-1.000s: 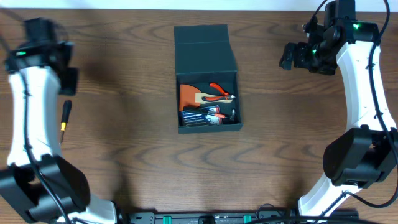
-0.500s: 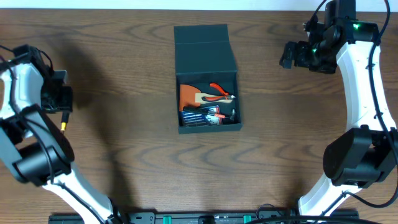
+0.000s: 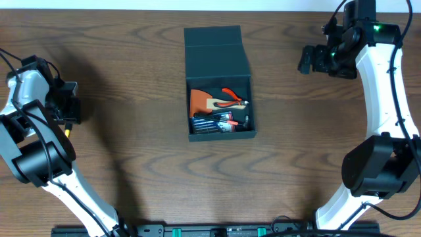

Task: Pack container
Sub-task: 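Move the left gripper to the black screwdriver and grasp it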

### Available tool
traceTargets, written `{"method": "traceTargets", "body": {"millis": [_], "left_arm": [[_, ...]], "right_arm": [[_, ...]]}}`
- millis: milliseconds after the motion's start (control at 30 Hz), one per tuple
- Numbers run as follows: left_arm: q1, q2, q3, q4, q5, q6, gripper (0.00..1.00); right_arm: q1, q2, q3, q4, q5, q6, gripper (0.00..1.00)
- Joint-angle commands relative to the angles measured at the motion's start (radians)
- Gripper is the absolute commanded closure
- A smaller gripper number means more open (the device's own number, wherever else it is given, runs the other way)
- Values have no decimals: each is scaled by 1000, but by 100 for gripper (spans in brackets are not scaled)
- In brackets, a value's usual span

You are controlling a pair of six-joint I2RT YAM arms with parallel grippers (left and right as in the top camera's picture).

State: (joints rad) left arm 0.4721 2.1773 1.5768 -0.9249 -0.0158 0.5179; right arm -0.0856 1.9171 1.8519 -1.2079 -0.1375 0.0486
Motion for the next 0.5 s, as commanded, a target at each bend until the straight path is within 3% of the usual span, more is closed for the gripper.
{"method": "traceTargets", "body": {"millis": [0,233,467], "left_arm": [[5,65,-10,-4,5,10,59],[-1,40,-7,-22,5,5,86],[-64,-89,52,-82,5,5,94]], "right_arm": [[1,0,-6,3,10,-5,1],[1,0,-6,5,10,-5,1],[1,0,-6,20,10,-4,1]]}}
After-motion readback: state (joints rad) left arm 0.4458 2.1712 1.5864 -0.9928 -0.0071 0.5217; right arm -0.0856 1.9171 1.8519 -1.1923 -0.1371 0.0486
